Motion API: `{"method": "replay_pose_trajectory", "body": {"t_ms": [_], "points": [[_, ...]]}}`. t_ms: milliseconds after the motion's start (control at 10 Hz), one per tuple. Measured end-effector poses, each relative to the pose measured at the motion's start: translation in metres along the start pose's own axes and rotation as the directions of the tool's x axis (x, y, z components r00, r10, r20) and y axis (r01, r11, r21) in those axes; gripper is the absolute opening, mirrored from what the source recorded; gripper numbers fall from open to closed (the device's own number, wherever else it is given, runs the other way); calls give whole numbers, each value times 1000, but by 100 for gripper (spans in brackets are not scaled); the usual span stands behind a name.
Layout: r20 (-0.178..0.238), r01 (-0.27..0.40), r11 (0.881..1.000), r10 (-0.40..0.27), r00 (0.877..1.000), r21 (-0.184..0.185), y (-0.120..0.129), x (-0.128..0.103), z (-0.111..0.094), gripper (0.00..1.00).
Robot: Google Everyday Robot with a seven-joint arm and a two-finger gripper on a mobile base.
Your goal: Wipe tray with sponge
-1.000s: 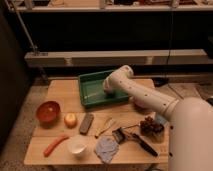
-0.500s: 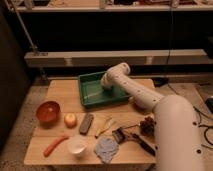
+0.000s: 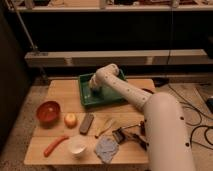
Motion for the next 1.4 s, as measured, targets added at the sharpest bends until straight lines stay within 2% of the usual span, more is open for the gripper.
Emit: {"method": "replay_pose_trajectory", "body": {"t_ms": [300, 600, 900, 1100, 1400], "points": [[22, 53, 998, -54, 998, 34, -21, -22, -14, 0], [33, 64, 997, -65, 997, 32, -23, -49, -43, 0], [18, 50, 999, -50, 999, -8, -3, -54, -64, 0], [-6, 14, 998, -14, 1000, -63, 34, -53, -81, 0], [-20, -36, 990, 33, 999, -138, 79, -44, -86, 0]]}}
